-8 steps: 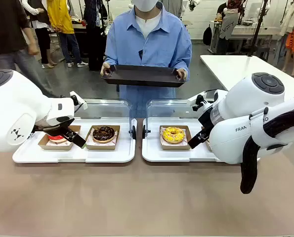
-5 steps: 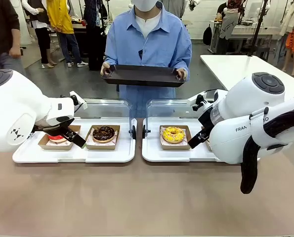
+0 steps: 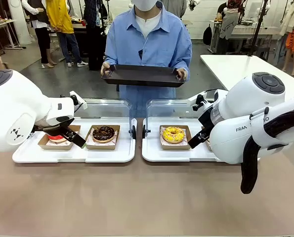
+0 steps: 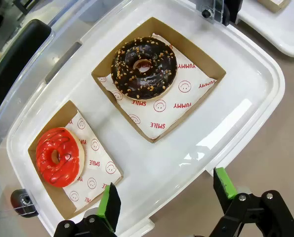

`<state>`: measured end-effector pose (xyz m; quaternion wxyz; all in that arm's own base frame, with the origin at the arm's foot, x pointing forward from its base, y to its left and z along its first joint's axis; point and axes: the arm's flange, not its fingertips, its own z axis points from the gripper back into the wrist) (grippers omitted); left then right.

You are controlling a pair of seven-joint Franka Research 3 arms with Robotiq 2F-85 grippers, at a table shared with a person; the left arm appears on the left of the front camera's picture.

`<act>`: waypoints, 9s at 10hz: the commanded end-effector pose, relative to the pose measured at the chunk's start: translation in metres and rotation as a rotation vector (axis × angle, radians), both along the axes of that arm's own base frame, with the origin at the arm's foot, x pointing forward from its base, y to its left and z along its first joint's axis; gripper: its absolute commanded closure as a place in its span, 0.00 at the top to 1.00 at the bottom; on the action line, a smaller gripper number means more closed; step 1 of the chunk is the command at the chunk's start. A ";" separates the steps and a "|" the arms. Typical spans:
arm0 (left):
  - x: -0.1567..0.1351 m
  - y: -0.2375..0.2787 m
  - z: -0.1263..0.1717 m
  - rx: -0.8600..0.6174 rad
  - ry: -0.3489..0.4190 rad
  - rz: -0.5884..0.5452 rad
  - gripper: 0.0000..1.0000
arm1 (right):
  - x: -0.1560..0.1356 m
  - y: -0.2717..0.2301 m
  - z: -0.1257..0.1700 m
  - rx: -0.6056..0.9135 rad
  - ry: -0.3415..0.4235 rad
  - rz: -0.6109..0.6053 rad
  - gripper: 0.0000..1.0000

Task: Provide the desired donut to the person.
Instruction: Pick up and lift the Paper togo box containing the Donut pointed at by the person.

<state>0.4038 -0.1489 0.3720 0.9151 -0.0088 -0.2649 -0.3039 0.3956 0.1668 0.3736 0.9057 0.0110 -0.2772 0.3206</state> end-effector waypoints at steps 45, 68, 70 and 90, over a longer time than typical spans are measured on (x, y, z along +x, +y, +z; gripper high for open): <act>0.018 0.318 0.169 -0.784 -0.094 -0.909 1.00 | -0.029 -0.304 0.172 0.686 -0.027 0.589 1.00; 0.017 0.314 0.164 -0.783 -0.083 -0.880 1.00 | -0.036 -0.307 0.184 0.733 -0.068 0.577 1.00; 0.017 0.314 0.164 -0.783 -0.083 -0.880 1.00 | -0.036 -0.307 0.184 0.733 -0.068 0.577 1.00; 0.017 0.314 0.164 -0.783 -0.083 -0.880 1.00 | 0.014 -0.137 0.093 -0.304 0.188 0.898 1.00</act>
